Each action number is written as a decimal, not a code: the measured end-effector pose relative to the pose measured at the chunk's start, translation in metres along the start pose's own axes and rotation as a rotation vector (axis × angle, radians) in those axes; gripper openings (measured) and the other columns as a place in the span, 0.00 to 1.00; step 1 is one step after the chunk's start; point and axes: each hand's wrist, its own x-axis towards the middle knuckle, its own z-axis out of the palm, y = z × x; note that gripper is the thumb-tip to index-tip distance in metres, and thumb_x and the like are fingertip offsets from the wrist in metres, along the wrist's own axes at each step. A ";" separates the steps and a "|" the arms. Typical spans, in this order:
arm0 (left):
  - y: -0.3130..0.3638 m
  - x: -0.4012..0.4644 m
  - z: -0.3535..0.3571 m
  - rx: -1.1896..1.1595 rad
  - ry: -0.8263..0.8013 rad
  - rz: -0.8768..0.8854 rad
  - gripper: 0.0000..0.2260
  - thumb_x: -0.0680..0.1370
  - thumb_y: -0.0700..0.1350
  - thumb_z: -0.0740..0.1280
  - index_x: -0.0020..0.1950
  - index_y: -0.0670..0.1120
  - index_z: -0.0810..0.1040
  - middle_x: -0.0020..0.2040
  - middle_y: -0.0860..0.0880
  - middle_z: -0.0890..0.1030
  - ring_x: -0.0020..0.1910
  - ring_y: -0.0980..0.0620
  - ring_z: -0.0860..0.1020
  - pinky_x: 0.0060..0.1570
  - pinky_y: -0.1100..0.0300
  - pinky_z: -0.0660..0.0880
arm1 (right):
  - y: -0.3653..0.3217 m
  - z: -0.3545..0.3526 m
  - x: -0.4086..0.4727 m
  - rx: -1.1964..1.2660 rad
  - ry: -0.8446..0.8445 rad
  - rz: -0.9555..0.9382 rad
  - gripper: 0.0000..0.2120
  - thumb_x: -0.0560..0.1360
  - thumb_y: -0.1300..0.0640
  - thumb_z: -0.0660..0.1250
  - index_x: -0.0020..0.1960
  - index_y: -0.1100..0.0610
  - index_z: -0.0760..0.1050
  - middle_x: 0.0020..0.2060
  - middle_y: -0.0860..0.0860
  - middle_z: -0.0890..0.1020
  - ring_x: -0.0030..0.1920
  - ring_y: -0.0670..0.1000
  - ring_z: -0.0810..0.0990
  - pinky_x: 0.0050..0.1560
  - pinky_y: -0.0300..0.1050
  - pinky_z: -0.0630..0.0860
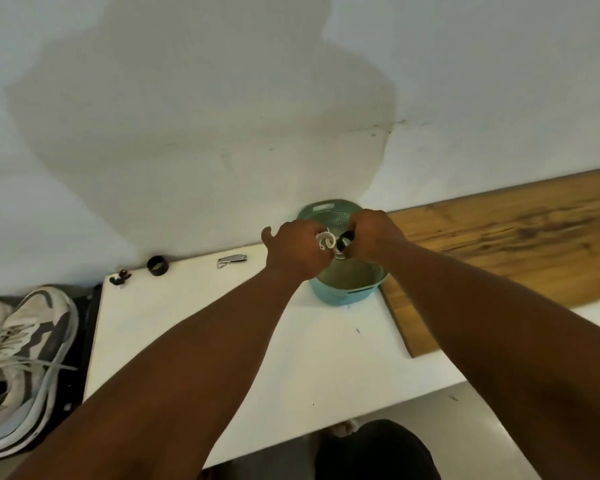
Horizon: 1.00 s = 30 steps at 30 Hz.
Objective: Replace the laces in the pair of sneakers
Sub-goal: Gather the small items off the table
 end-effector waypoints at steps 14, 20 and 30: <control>0.033 0.047 0.055 0.488 -0.333 -0.180 0.36 0.74 0.60 0.73 0.80 0.54 0.66 0.85 0.43 0.46 0.79 0.33 0.29 0.68 0.23 0.31 | 0.010 0.043 0.034 -0.221 -0.322 -0.045 0.18 0.77 0.58 0.70 0.65 0.60 0.77 0.61 0.60 0.81 0.61 0.60 0.80 0.63 0.54 0.76; 0.034 0.048 0.068 0.623 -0.372 -0.125 0.35 0.79 0.58 0.67 0.83 0.54 0.58 0.84 0.41 0.41 0.78 0.30 0.29 0.67 0.21 0.30 | 0.014 0.052 0.037 -0.190 -0.308 -0.044 0.13 0.77 0.55 0.69 0.61 0.57 0.79 0.56 0.57 0.83 0.55 0.57 0.82 0.61 0.54 0.78; -0.035 0.020 0.001 0.031 0.051 -0.048 0.25 0.75 0.57 0.71 0.71 0.58 0.74 0.79 0.51 0.64 0.82 0.43 0.50 0.78 0.35 0.46 | -0.057 0.011 0.024 -0.276 0.227 -0.172 0.08 0.74 0.55 0.67 0.52 0.55 0.77 0.47 0.55 0.81 0.47 0.61 0.81 0.48 0.51 0.76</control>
